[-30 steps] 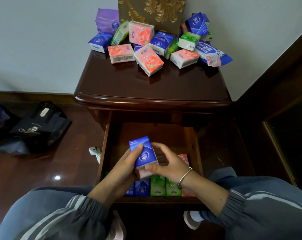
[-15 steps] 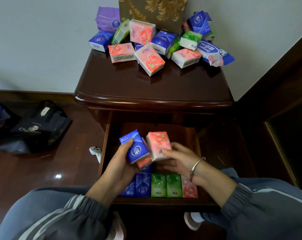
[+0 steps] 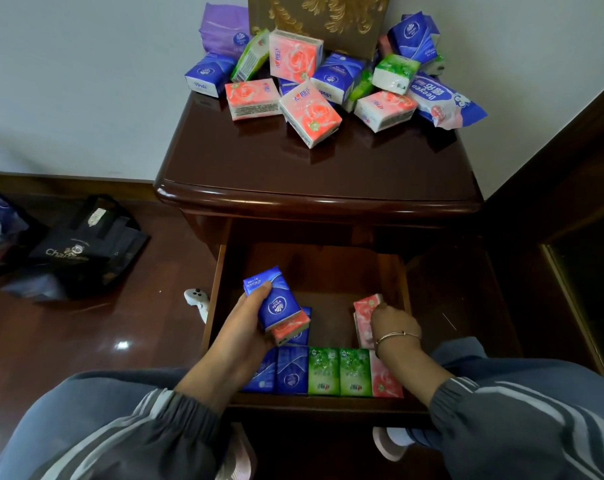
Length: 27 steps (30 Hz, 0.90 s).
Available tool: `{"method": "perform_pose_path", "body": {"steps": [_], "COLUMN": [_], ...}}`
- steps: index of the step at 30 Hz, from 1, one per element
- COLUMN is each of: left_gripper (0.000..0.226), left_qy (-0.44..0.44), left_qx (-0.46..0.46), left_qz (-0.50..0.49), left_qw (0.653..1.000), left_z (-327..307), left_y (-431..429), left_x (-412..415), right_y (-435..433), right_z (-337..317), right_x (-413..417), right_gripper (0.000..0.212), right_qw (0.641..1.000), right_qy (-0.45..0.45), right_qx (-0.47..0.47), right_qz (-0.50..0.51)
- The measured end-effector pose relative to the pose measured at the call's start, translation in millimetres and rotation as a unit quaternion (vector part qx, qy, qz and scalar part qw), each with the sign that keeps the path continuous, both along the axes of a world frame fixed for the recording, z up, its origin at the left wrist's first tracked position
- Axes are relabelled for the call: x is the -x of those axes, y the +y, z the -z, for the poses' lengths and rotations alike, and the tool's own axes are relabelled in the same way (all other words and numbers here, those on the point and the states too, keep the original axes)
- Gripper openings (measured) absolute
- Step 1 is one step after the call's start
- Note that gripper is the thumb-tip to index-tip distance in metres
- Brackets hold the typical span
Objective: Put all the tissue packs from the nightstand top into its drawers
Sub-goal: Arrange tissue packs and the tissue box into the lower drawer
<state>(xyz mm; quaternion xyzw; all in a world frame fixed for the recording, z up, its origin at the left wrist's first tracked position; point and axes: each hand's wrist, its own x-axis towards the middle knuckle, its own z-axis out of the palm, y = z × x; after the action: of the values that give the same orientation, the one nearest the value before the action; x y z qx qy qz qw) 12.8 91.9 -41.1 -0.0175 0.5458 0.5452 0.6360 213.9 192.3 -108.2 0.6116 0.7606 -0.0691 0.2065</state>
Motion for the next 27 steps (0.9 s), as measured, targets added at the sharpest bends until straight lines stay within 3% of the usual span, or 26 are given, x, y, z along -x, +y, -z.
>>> {"method": "perform_pose_path", "body": {"steps": [3, 5, 11, 15, 16, 18, 20, 21, 23, 25, 27], "left_gripper": [0.037, 0.039, 0.041, 0.037, 0.036, 0.033, 0.033, 0.034, 0.039, 0.044, 0.046], "left_qy": [-0.007, -0.005, 0.018, 0.05, 0.058, 0.067, 0.067, 0.06, 0.039, 0.019, -0.013], "left_qx": [0.002, 0.0, -0.008, -0.012, -0.013, -0.016, -0.018, -0.021, -0.028, -0.029, -0.033], "left_qz": [0.002, 0.01, 0.022, 0.014, 0.01, 0.008, 0.019, 0.028, 0.05, 0.054, 0.033], "left_qw": [1.0, 1.0, 1.0, 0.999, 0.998, 0.998, 0.997, 0.998, 0.998, 0.998, 0.999], "left_z": [2.8, 6.0, 12.9, 14.8, 14.5, 13.0, 12.2, 11.3, 7.6, 4.0, 1.3], "left_y": [0.7, 0.9, 0.3, 2.4, 2.8, 3.5, 4.1, 4.5, 5.4, 6.3, 6.0], "left_x": [0.5, 0.4, 3.4, 11.5, 13.2, 14.9, 14.0, 12.2, 7.1, 3.3, 3.4], "right_y": [-0.8, 0.1, 12.1, 5.2, 3.9, 3.6, 4.3, 2.3, -6.5, -14.7, -16.5], "right_z": [1.2, 3.5, 4.1, -0.1, -2.9, -17.8, -33.9, -42.9, -60.1, -68.0, -69.0], "right_x": [2.2, 2.0, -4.6, -7.6, -5.8, 1.8, 16.5, 25.7, 43.2, 53.3, 57.4], "right_gripper": [0.052, 0.052, 0.038, 0.055, 0.058, 0.061, 0.054, 0.045, 0.028, 0.017, 0.014], "right_qw": [0.997, 0.992, 0.987, 0.961, 0.962, 0.983, 0.983, 0.958, 0.864, 0.792, 0.765], "right_qy": [0.006, 0.005, -0.07, -0.192, -0.185, -0.076, 0.14, 0.265, 0.451, 0.519, 0.538], "right_qx": [-0.068, -0.081, 0.037, 0.045, 0.039, 0.027, 0.047, 0.09, 0.221, 0.303, 0.321], "right_qz": [-0.042, -0.098, -0.137, -0.192, -0.196, -0.162, -0.106, -0.066, 0.034, 0.112, 0.151]}}
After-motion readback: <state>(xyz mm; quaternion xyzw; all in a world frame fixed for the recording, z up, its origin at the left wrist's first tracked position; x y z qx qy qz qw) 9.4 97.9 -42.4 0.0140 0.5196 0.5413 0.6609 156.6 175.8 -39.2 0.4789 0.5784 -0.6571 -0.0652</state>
